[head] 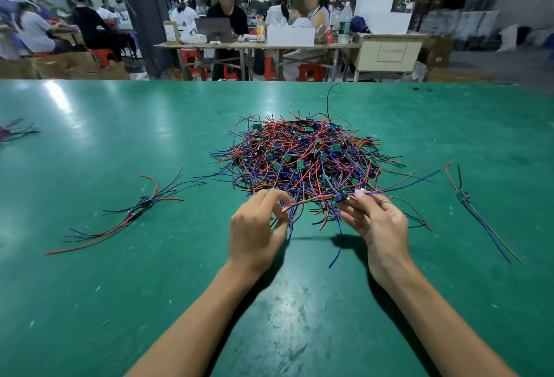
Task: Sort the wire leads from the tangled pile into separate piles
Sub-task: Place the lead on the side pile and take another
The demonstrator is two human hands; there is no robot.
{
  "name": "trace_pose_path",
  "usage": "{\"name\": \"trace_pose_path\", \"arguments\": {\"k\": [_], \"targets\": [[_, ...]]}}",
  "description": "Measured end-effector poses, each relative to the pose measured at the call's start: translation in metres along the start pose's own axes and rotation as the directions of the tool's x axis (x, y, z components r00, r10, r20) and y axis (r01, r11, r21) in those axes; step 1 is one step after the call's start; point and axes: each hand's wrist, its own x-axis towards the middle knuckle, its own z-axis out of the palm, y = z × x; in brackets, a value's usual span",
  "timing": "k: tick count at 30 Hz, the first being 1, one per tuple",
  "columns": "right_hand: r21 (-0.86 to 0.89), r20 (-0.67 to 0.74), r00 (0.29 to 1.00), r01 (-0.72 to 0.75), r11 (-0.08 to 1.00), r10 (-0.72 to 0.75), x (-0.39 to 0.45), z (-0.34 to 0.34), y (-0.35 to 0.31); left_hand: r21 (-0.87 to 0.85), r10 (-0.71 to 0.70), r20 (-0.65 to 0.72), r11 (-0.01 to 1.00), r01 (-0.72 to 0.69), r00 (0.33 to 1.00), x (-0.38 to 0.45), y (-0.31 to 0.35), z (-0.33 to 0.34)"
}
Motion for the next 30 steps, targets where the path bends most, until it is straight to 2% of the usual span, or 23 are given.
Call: {"name": "trace_pose_path", "arguments": {"k": [5, 8, 11, 14, 17, 19, 21, 22, 25, 30], "targets": [[-0.092, 0.015, 0.998, 0.061, 0.994, -0.059, 0.004, -0.006, -0.005, -0.257, -0.113, 0.229, 0.951, 0.172, 0.967, 0.008, -0.014, -0.006], [-0.128, 0.028, 0.995, 0.1, 0.987, -0.098, 0.004, -0.007, -0.003, -0.282, -0.167, 0.221, 0.932, 0.227, 0.961, 0.01, -0.023, -0.009], [-0.111, 0.019, 0.997, 0.07, 0.991, -0.069, 0.002, -0.006, -0.002, -0.271, -0.172, 0.199, 0.936, 0.223, 0.965, 0.01, -0.022, -0.012], [-0.051, -0.001, 1.0, 0.002, 0.999, -0.002, 0.004, -0.008, -0.008, -0.349, -0.166, 0.31, 0.896, 0.275, 0.936, 0.01, -0.016, -0.016], [-0.097, 0.117, 0.988, -0.092, 0.991, 0.104, 0.004, -0.01, -0.017, -0.433, -0.243, 0.483, 0.768, 0.471, 0.841, 0.013, -0.002, -0.018], [-0.201, 0.238, 0.957, -0.122, 0.972, 0.169, 0.002, -0.009, -0.017, -0.504, -0.266, 0.607, 0.6, 0.622, 0.749, 0.015, 0.011, -0.014], [-0.339, 0.336, 0.922, -0.075, 0.938, 0.194, -0.001, -0.008, -0.013, -0.532, -0.235, 0.715, 0.427, 0.731, 0.658, 0.011, 0.024, -0.009], [-0.402, 0.371, 0.911, -0.02, 0.915, 0.182, -0.003, -0.008, -0.01, -0.534, -0.204, 0.75, 0.376, 0.758, 0.63, 0.008, 0.028, -0.007], [-0.488, 0.413, 0.909, 0.166, 0.857, 0.06, -0.006, -0.01, -0.003, -0.512, -0.143, 0.8, 0.347, 0.786, 0.583, 0.001, 0.033, -0.006], [-0.469, 0.382, 0.924, 0.214, 0.857, -0.021, -0.006, -0.008, -0.001, -0.517, -0.23, 0.788, 0.259, 0.816, 0.572, 0.004, 0.03, -0.007]]}}
